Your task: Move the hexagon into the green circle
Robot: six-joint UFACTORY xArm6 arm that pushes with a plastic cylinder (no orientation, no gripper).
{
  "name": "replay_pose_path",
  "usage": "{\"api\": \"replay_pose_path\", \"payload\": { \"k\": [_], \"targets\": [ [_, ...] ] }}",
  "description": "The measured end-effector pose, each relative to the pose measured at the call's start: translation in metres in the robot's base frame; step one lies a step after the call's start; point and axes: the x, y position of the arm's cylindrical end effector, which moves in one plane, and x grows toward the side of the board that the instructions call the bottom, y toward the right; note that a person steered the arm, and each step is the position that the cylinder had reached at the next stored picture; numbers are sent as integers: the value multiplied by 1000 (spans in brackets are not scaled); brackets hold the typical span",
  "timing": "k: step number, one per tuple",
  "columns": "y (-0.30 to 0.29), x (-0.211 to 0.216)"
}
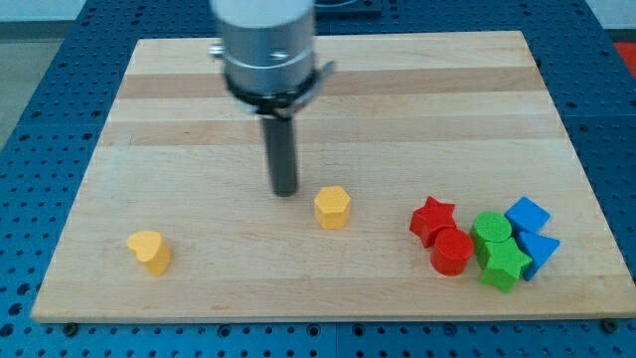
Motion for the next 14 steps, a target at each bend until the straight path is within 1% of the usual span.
{"api": "replay_pose_path", "payload": {
  "k": [1, 2, 3, 4, 5, 6, 7, 8, 9, 10, 11, 12, 13, 14],
  "targets": [
    [-17, 15],
    [13, 43],
    [57, 52],
    [110, 33],
    [145, 10],
    [140, 7],
    [102, 9],
    [83, -14],
    [94, -46],
    [133, -32],
    [170, -3],
    [170, 2],
    [141, -14],
    [141, -45]
  ]
}}
